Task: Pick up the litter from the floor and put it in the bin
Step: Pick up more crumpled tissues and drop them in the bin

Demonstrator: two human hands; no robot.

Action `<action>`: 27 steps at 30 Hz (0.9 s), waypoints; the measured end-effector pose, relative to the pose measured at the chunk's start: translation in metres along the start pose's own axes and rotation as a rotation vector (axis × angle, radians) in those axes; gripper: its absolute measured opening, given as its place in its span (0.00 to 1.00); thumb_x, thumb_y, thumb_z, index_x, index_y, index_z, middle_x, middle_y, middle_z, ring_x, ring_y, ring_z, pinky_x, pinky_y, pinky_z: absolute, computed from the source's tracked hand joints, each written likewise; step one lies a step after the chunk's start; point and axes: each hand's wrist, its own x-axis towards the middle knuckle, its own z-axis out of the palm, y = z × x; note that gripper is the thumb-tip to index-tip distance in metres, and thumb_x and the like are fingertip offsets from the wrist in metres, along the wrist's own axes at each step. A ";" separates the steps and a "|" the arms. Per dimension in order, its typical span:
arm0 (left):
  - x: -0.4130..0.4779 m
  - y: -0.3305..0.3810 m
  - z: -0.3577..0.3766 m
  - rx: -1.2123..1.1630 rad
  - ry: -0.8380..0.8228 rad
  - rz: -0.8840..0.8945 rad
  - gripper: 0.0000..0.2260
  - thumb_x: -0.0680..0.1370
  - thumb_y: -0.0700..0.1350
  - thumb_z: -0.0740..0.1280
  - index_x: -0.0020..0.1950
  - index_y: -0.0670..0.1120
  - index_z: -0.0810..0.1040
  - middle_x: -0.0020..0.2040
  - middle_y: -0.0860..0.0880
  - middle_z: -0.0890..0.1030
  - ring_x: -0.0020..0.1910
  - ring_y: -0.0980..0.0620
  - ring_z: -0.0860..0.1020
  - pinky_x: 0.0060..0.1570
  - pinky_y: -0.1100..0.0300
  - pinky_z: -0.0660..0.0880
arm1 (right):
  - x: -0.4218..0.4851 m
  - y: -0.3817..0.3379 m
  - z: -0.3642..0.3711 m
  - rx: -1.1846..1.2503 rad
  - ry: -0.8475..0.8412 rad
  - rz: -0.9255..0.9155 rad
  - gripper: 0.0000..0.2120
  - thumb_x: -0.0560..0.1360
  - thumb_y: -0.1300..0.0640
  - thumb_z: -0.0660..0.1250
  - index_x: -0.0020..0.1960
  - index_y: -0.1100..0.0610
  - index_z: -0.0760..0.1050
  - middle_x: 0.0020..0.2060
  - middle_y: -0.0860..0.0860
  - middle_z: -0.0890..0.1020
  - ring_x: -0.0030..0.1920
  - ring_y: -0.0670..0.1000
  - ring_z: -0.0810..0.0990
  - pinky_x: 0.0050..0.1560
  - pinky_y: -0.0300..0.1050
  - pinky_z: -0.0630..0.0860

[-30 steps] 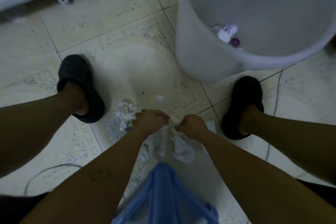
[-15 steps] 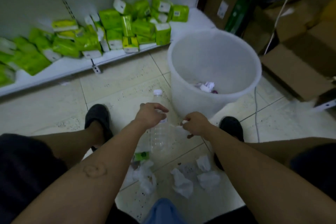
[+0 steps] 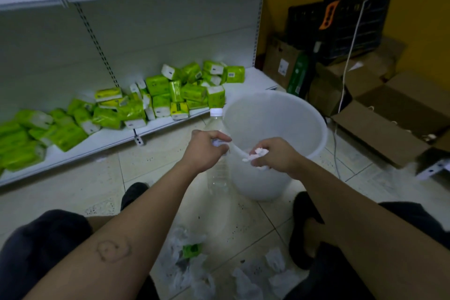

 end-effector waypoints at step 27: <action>0.067 0.008 0.084 0.432 -0.188 0.118 0.28 0.75 0.49 0.69 0.74 0.58 0.65 0.77 0.44 0.60 0.77 0.48 0.55 0.73 0.53 0.57 | 0.067 0.061 -0.030 -0.178 0.121 -0.025 0.25 0.72 0.50 0.70 0.67 0.51 0.71 0.63 0.50 0.77 0.63 0.54 0.76 0.58 0.40 0.69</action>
